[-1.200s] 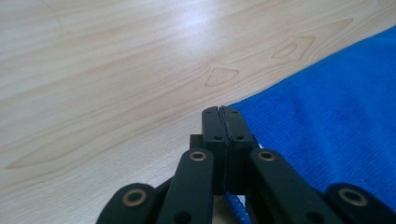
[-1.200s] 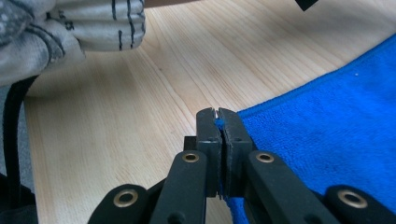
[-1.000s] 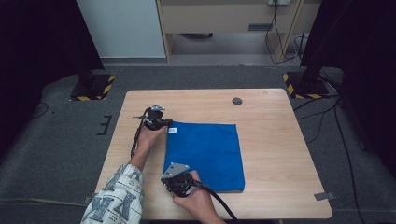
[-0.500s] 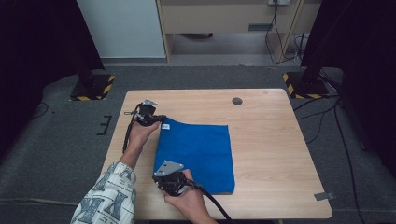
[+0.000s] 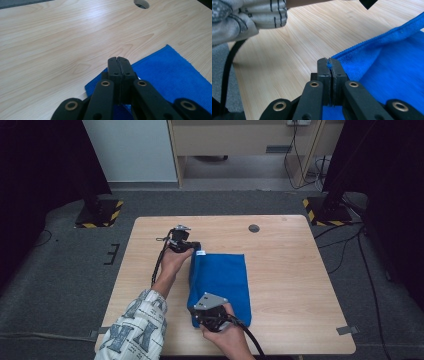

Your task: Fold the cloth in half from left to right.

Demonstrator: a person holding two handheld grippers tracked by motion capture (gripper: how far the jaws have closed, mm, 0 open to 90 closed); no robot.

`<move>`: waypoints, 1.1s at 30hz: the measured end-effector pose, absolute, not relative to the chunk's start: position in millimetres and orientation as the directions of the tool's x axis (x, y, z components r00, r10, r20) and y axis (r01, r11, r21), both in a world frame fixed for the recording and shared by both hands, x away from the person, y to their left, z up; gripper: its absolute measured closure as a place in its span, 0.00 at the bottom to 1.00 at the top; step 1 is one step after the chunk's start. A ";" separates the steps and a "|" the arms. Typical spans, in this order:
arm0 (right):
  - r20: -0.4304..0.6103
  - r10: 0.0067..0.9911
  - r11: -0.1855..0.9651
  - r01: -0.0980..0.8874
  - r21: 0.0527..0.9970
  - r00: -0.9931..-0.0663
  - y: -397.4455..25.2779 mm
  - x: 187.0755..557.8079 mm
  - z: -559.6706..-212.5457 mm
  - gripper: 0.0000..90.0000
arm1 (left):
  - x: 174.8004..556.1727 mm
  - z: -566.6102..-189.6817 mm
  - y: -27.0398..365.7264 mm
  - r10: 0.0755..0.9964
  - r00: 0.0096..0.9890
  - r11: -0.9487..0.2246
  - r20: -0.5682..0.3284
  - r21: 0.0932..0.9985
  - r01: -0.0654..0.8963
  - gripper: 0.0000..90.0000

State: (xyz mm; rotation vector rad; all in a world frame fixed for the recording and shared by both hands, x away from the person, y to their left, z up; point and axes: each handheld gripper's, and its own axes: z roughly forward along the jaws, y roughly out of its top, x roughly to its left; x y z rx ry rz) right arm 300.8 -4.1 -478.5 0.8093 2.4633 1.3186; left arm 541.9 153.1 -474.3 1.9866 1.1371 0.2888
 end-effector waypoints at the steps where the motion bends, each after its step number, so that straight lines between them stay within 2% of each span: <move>1: 0.053 0.574 0.439 0.362 0.822 -0.817 -9.5 300.4 -479.2 0.98 | 542.9 -474.1 147.7 0.800 0.571 -0.268 -0.185 0.741 0.616 1.00; 4: 0.055 0.591 0.432 0.373 0.821 -0.805 -25.0 298.2 -481.3 0.98 | 545.2 -472.8 131.5 0.797 0.578 -0.273 -0.174 0.750 0.603 1.00; 7: 0.061 0.606 0.423 0.386 0.820 -0.793 -39.2 295.9 -483.3 0.98 | 547.0 -474.3 115.7 0.789 0.581 -0.258 -0.201 0.750 0.610 1.00; 18: 0.050 0.632 0.431 0.404 0.807 -0.773 -77.0 286.5 -487.2 0.98 | 547.2 -479.1 61.4 0.749 0.633 -0.314 -0.194 0.738 0.597 1.00; 33: 0.066 0.654 0.418 0.434 0.798 -0.753 -104.6 277.8 -493.6 0.98 | 543.9 -492.2 31.7 0.740 0.646 -0.354 -0.187 0.708 0.611 1.00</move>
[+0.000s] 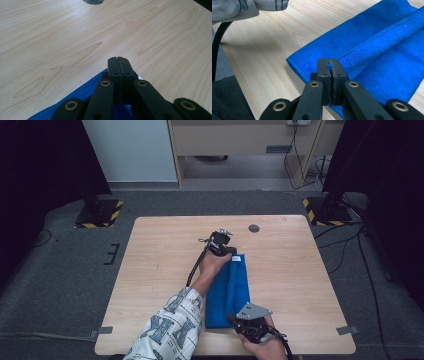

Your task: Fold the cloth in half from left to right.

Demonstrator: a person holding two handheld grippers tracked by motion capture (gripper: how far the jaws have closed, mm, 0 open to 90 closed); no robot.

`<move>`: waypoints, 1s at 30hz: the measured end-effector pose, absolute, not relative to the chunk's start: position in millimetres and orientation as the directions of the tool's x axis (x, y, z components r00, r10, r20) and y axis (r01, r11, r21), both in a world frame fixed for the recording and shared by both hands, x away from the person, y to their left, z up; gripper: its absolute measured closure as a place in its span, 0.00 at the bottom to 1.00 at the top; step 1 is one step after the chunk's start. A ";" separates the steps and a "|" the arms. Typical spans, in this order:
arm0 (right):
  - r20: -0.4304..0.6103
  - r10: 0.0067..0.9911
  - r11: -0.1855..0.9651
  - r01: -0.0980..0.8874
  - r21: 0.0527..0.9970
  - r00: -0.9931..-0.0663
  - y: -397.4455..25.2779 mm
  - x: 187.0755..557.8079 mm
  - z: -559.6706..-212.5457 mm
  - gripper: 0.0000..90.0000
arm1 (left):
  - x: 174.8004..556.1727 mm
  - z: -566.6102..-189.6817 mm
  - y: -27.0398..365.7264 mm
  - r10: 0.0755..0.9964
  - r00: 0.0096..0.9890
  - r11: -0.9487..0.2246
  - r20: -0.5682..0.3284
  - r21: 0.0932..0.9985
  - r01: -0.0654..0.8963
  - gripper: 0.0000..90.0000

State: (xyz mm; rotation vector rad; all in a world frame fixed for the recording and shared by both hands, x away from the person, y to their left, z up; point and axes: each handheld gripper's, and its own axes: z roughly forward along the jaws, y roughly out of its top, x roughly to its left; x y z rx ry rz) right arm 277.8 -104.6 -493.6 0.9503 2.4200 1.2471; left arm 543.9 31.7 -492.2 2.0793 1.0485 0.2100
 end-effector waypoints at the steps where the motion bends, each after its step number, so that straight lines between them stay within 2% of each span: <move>1: 0.066 0.657 0.417 0.435 0.798 -0.751 -105.5 277.5 -493.7 0.98 | 544.3 -492.7 31.6 0.742 0.644 -0.353 -0.186 0.709 0.611 1.00; 23: 0.084 0.708 0.401 0.497 0.769 -0.701 -131.3 277.3 -501.1 0.98 | 545.9 -501.9 18.5 0.742 0.632 -0.323 -0.224 0.707 0.629 0.99; 24: 0.089 0.714 0.397 0.506 0.766 -0.694 -132.4 277.2 -501.5 0.96 | 546.1 -502.1 18.6 0.737 0.635 -0.319 -0.231 0.708 0.629 0.99; 25: 0.091 0.719 0.393 0.512 0.764 -0.689 -133.2 277.2 -501.7 0.90 | 546.0 -501.9 19.2 0.731 0.638 -0.313 -0.242 0.713 0.628 0.97; 30: 0.105 0.763 0.366 0.560 0.744 -0.638 -138.2 278.0 -500.6 0.55 | 540.7 -493.2 20.2 0.730 0.652 -0.305 -0.205 0.755 0.580 0.71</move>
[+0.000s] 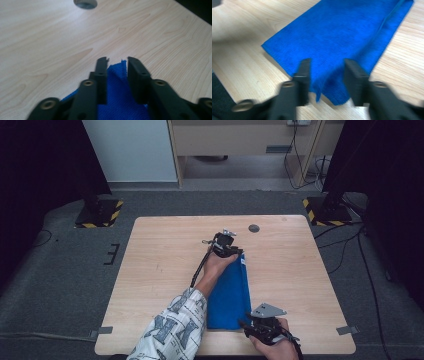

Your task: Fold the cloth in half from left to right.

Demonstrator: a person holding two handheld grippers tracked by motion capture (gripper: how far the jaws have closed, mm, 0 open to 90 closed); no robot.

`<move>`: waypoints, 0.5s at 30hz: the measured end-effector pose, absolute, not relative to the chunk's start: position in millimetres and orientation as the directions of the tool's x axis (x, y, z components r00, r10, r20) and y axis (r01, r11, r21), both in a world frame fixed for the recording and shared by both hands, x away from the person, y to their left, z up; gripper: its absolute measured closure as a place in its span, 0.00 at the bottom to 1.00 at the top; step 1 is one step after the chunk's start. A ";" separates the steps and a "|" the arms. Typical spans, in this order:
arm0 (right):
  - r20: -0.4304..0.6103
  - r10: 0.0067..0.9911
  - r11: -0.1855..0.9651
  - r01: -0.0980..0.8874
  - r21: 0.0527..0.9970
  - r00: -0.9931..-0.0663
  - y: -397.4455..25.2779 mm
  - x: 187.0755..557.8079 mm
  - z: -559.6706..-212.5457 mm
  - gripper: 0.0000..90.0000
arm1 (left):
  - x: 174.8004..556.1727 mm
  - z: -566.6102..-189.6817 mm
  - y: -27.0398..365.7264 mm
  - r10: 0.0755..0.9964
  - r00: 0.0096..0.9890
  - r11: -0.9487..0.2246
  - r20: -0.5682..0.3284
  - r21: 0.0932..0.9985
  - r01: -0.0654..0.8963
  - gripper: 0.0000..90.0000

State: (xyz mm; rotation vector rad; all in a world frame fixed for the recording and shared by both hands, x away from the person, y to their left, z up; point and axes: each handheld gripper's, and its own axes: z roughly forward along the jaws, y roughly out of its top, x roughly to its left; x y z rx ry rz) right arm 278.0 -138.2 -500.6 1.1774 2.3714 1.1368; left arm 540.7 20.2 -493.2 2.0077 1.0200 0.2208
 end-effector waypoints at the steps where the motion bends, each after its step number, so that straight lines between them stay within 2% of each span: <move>1: 0.108 0.768 0.364 0.568 0.738 -0.632 -139.1 278.3 -499.6 0.51 | 539.3 -490.7 21.2 0.728 0.655 -0.304 -0.205 0.760 0.575 0.67; 5: 0.077 0.787 0.362 0.559 0.746 -0.612 -143.7 282.7 -496.5 0.35 | 534.5 -482.3 26.6 0.720 0.673 -0.321 -0.171 0.777 0.542 0.57; 15: 0.077 0.802 0.345 0.564 0.750 -0.592 -154.4 316.6 -492.9 0.26 | 530.0 -473.6 48.0 0.729 0.675 -0.356 -0.109 0.782 0.511 0.38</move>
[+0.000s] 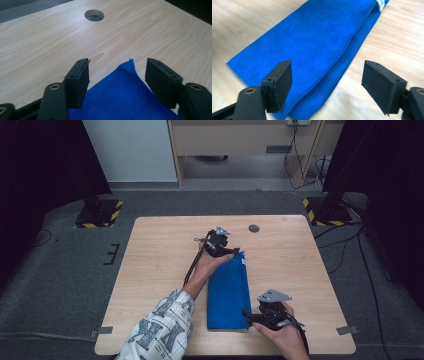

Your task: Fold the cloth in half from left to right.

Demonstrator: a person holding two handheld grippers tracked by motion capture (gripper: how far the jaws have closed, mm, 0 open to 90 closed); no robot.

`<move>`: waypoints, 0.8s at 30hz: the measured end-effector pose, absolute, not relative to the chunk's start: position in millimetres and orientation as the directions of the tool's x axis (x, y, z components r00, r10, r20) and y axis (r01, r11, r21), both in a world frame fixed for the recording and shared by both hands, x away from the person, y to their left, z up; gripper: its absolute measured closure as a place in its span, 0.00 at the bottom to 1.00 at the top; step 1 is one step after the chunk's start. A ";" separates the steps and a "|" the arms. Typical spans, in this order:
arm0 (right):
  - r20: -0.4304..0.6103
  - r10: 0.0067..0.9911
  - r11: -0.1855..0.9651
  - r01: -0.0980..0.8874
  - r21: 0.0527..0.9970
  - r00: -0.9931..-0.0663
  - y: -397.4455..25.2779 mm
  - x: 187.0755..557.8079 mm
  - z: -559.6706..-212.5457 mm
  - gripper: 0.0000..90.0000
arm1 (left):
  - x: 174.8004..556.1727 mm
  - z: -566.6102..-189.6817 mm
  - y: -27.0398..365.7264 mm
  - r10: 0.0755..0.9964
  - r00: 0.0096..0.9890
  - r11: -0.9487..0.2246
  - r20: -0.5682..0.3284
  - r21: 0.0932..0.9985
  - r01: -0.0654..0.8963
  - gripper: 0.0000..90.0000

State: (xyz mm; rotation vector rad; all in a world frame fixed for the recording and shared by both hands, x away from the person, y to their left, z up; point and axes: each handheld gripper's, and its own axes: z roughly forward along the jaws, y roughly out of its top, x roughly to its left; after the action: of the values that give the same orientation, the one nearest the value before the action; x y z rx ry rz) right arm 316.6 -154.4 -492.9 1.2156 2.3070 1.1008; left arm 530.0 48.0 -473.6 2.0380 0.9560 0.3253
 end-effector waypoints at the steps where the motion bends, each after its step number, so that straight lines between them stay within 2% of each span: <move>1: 0.084 0.803 0.339 0.568 0.750 -0.590 -154.1 320.7 -493.4 0.25 | 529.8 -473.5 50.7 0.731 0.674 -0.355 -0.110 0.782 0.513 0.35; 9: 0.088 0.814 0.322 0.573 0.753 -0.573 -152.0 346.2 -495.1 0.22 | 529.8 -476.0 69.8 0.744 0.657 -0.357 -0.122 0.759 0.545 0.20; 24: 0.089 0.823 0.324 0.592 0.738 -0.562 -145.0 385.9 -496.8 0.19 | 528.7 -483.9 91.6 0.751 0.650 -0.363 -0.117 0.750 0.554 0.20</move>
State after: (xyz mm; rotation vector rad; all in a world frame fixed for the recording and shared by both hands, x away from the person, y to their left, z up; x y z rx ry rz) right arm 385.9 -145.0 -496.8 1.2694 2.2926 1.0811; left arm 528.7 91.6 -483.9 2.0660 1.0115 0.3130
